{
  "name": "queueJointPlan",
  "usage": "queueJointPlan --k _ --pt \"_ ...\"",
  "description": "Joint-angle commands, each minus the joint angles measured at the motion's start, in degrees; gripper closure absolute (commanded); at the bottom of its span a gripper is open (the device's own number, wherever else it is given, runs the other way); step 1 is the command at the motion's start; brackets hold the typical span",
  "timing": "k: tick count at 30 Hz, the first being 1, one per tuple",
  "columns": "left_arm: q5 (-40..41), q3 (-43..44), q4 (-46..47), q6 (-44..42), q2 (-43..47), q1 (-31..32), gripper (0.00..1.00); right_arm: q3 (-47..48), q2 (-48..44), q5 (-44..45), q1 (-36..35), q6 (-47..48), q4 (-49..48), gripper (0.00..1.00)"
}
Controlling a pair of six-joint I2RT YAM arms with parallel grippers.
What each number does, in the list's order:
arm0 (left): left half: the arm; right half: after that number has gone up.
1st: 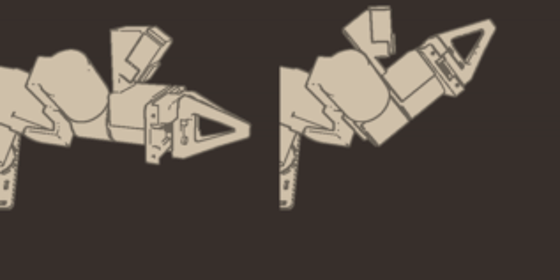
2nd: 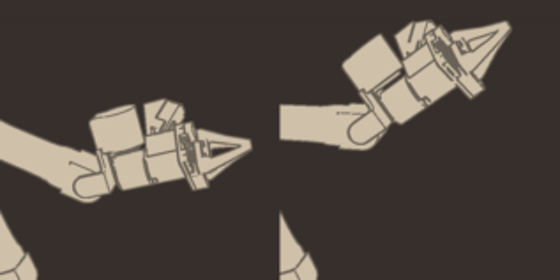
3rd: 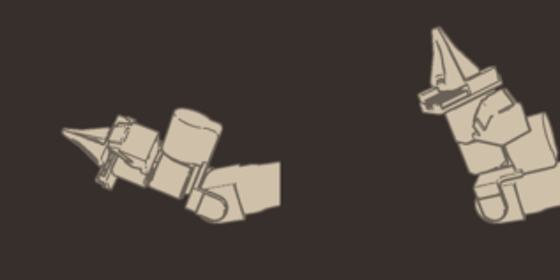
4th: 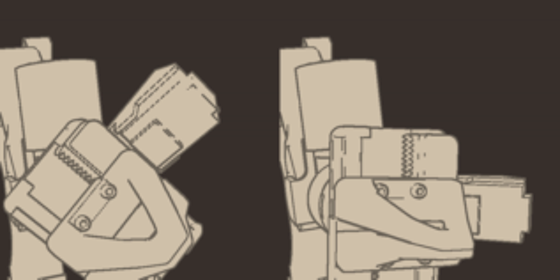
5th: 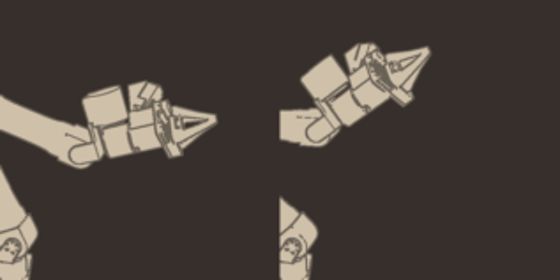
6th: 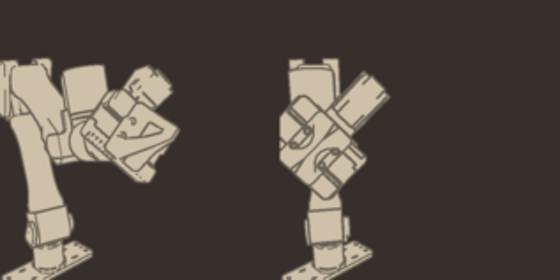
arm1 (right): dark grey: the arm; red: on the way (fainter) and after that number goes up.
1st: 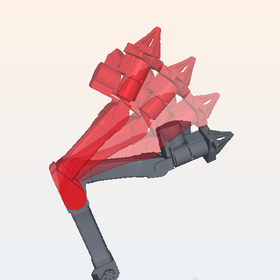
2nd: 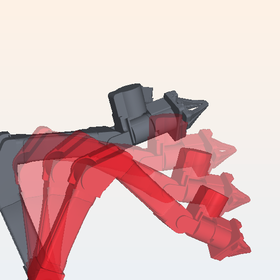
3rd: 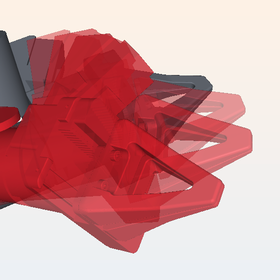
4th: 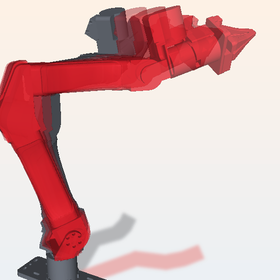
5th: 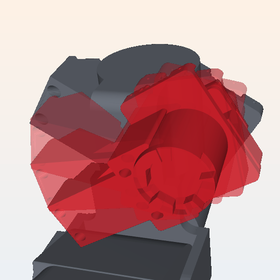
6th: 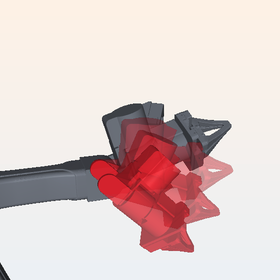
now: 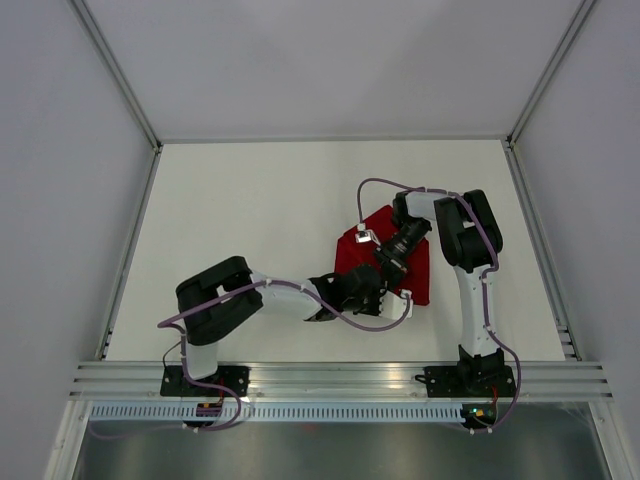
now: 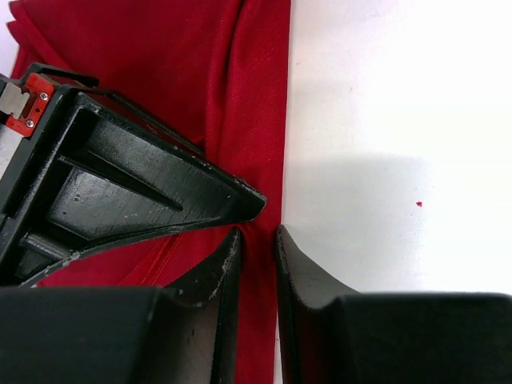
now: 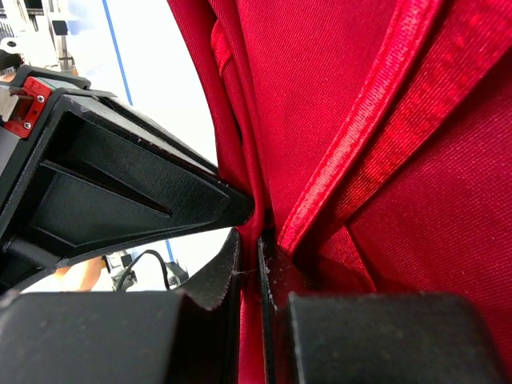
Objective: Fold the napkin, place the utensils inside, and roll it up
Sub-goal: Roll the napkin with the utensil
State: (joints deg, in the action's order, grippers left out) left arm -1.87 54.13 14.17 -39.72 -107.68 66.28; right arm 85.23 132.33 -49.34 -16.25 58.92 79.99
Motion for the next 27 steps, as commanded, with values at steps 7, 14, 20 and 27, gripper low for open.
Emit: queueJointPlan --k 7,14,20,27 --pt "-14.99 1.51 -12.33 11.33 -3.94 -1.94 0.98 0.55 -1.45 1.79 0.34 2.0 -9.23 0.69" --pt "-20.45 1.59 -13.47 15.81 -3.85 -4.23 0.98 0.55 -7.35 1.0 1.57 -2.48 -12.65 0.5" --pt "-26.34 1.59 -13.73 18.98 -4.12 -6.95 0.98 0.2 -12.53 -0.31 3.42 -7.74 -16.77 0.48" --pt "-35.12 3.08 -13.82 23.72 -4.73 -12.13 0.98 -5.58 -20.17 -1.99 8.16 -11.98 -25.39 0.48"
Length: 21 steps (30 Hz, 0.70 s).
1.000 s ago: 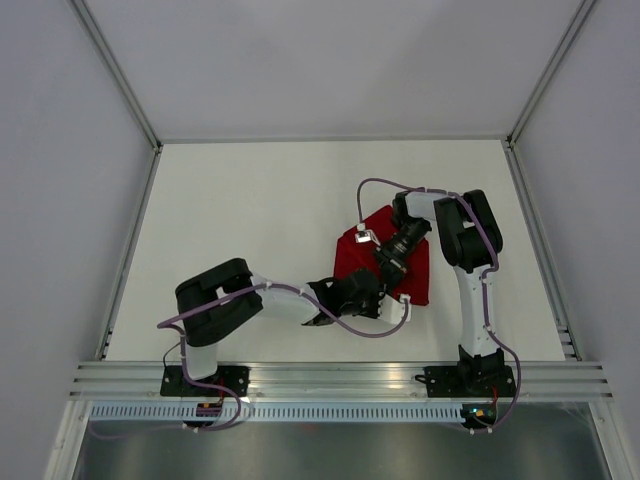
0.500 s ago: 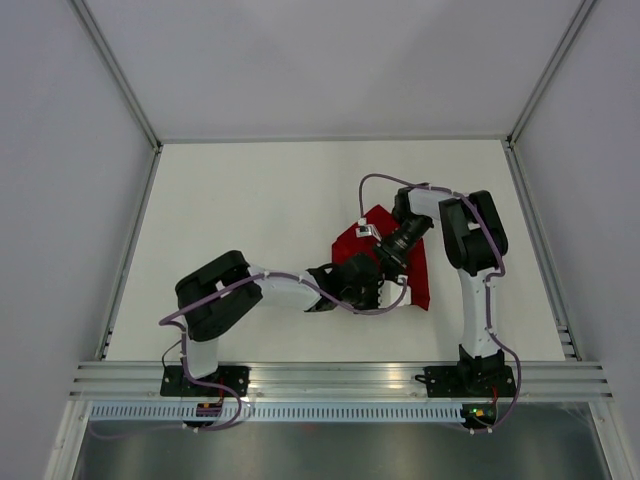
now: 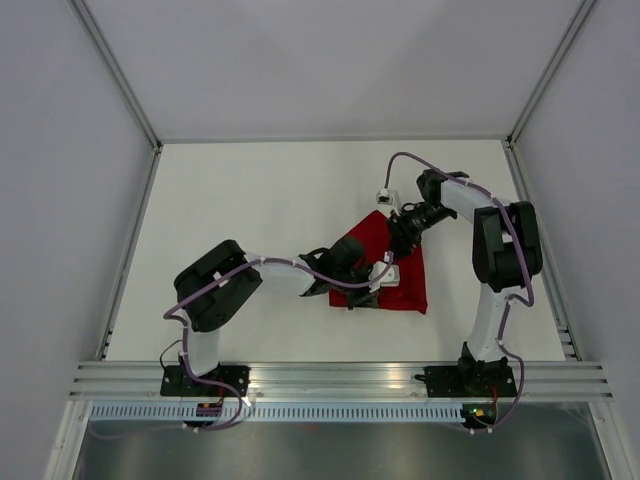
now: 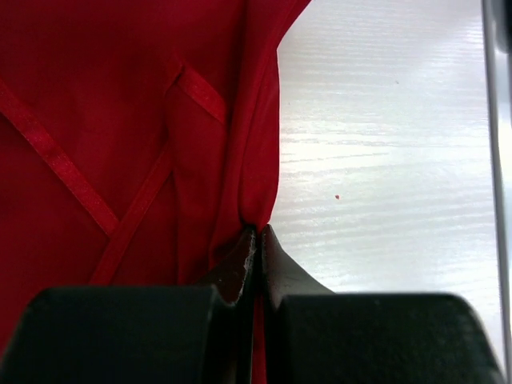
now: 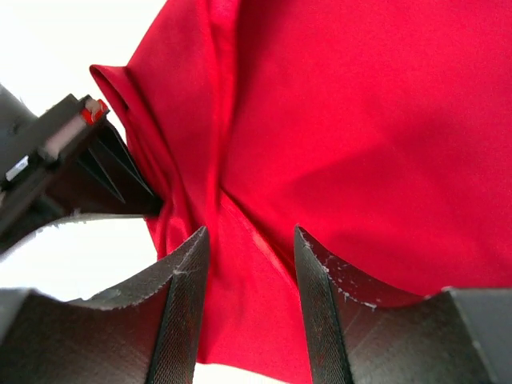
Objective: Fold the napkin, place the utensils inside, and roll it up
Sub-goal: Roll the napkin with the utensil
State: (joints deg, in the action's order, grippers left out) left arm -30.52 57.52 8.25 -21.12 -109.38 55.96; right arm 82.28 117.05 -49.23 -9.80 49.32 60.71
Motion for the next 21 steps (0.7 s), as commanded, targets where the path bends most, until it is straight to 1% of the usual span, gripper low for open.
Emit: queueJointPlan --k 1,2,3,5,6,7,8,9,11,12,14,16,17,18,20,21 --pt "-9.18 0.66 -8.25 6.17 -3.9 -3.13 0.98 -3.61 -7.43 -2.1 2.76 -2.73 -7.43 0.48" --pt "-11.38 1.19 -10.6 6.62 -4.43 -3.58 0.98 -5.79 -10.24 -2.01 3.82 -2.74 -9.62 0.47" --pt "-11.4 1.54 -10.97 7.06 -4.87 -4.1 0.98 -7.03 -11.66 -1.83 4.17 -2.65 -10.6 0.47" --pt "-14.64 2.51 -11.33 8.46 -6.18 -5.34 0.98 -9.76 -15.17 -1.39 4.62 -1.95 -13.67 0.47" --pt "-15.7 2.95 -11.76 8.73 -6.54 -5.86 0.98 -13.25 -19.1 -0.7 4.79 -1.51 -14.9 0.47" --pt "-18.84 3.47 -11.77 9.95 -7.15 -6.39 0.98 -15.29 -21.41 -0.34 4.79 -0.9 -16.4 0.46" --pt "-20.0 3.74 -11.77 10.4 -7.94 -7.26 0.98 -17.48 -23.69 -0.08 4.71 -0.46 -19.54 0.45" --pt "-21.06 3.92 -11.85 10.92 -8.56 -7.8 0.98 -21.77 -28.07 0.1 4.79 -0.02 -21.05 0.44" --pt "-24.14 4.36 -11.77 12.07 -9.35 -9.11 0.98 -25.84 -32.22 0.8 4.62 2.62 -24.13 0.42" --pt "-25.45 4.62 -11.94 12.86 -10.31 -9.55 0.98 -29.51 -35.81 1.15 4.18 3.67 -25.02 0.41" --pt "-27.3 5.06 -11.94 13.47 -11.11 -10.7 0.98 -32.87 -39.08 2.91 3.13 5.69 -27.3 0.4" --pt "-29.84 5.85 -12.03 15.05 -12.43 -11.66 0.98 -37.53 -42.95 4.84 -0.03 5.88 -30.1 0.39" --pt "-30.38 6.2 -12.12 15.32 -12.69 -11.84 0.98 -38.94 -44.09 7.63 -1.43 5.61 -31.25 0.39" --pt "-30.82 6.38 -12.12 15.67 -13.31 -11.93 0.98 -41.73 -46.28 8.97 -4.67 5.0 -32.66 0.39" --pt "-31.52 7.08 -12.29 16.29 -13.84 -12.02 0.98 -44.3 -48.23 11.6 -8.02 4.21 -36.43 0.37" --pt "-31.7 7.26 -12.29 16.55 -14.19 -12.11 0.98 -46.4 -49.98 13.88 -11.17 2.73 -37.75 0.36"
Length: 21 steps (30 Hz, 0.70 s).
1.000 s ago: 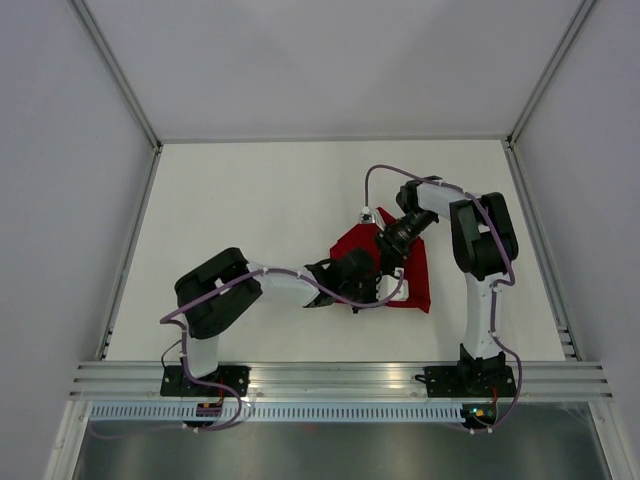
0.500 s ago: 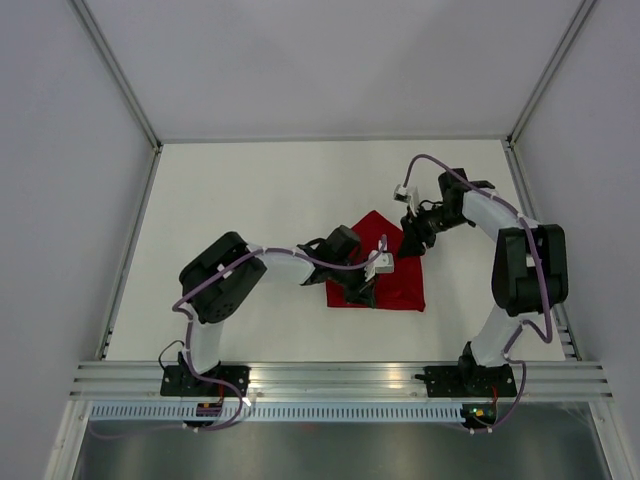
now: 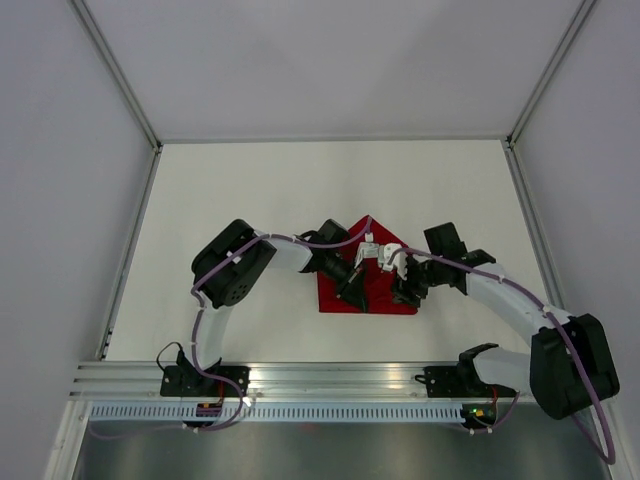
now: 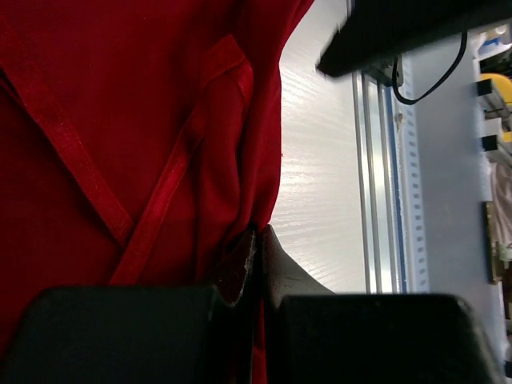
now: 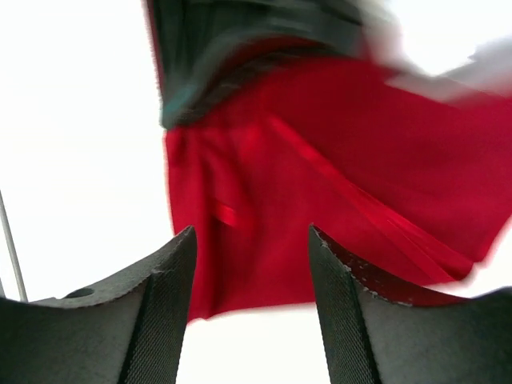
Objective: Fold the napkin, place the utensils inside, and roll it up
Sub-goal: Roll the napkin with the utensil
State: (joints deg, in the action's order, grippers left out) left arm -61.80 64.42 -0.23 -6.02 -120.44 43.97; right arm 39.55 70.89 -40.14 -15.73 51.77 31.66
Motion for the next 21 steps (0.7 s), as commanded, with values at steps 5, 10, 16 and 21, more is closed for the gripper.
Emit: queueJointPlan --k 5,10,16,21 --pt "-1.04 1.32 -3.81 2.33 -4.54 -0.37 0.98 -6.15 -4.98 8.23 -11.86 -2.11 -12.58 0.34" --pt "-0.95 1.67 -3.81 2.77 -4.8 -0.46 0.98 -8.7 -4.18 11.4 -17.66 -2.99 -15.39 0.34" --pt "-0.25 1.67 -3.81 2.68 -4.89 -0.55 0.98 -10.19 -2.25 14.38 -22.59 -4.74 -18.38 0.33" --pt "0.01 1.67 -3.9 2.51 -4.8 -0.55 0.98 -10.37 -0.32 16.23 -24.35 -5.19 -19.97 0.34"
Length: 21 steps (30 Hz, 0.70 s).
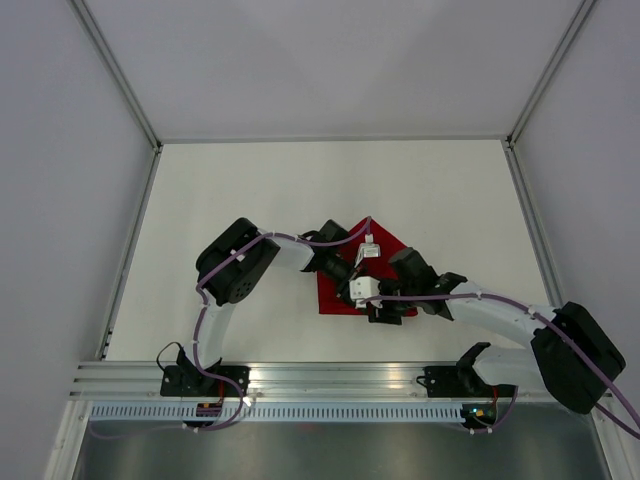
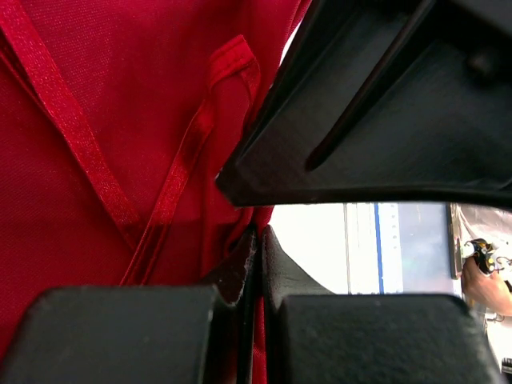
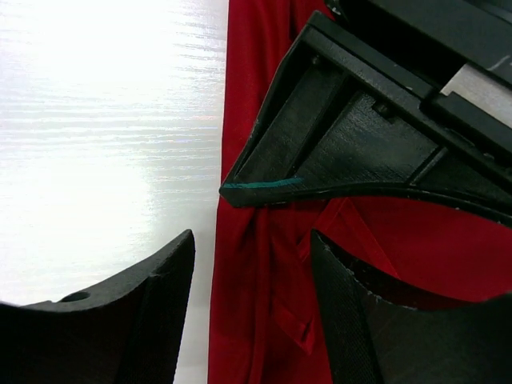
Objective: Fold the napkin, place the utensils inside, and roll it up
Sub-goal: Roll the napkin with the utensil
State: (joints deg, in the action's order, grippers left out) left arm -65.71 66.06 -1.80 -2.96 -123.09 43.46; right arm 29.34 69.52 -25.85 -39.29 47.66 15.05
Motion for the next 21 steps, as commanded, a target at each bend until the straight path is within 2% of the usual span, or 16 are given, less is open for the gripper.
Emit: queueJointPlan --k 1,9,15,18,21 --pt "4.01 0.03 -2.24 -0.47 -2.16 -0.04 0.98 -0.08 1.41 2.11 -0.88 -0.99 -3.36 0.35" --pt "4.28 0.56 -2.24 -0.82 -1.37 -0.31 0.98 -0.87 4.4 3.17 -0.97 -0.11 -3.36 0.46" --pt "4.98 1.17 -2.33 -0.55 0.39 -0.31 0.97 -0.96 5.98 3.08 -1.05 -0.9 -3.45 0.6" --pt "6.64 0.91 -1.63 -0.21 2.84 -0.31 0.9 -0.69 6.25 3.0 -1.05 -1.25 -2.84 0.77" --pt "7.96 0.3 -0.31 1.11 5.31 -0.31 0.82 -0.34 6.6 2.64 -0.97 -1.43 -2.05 0.81"
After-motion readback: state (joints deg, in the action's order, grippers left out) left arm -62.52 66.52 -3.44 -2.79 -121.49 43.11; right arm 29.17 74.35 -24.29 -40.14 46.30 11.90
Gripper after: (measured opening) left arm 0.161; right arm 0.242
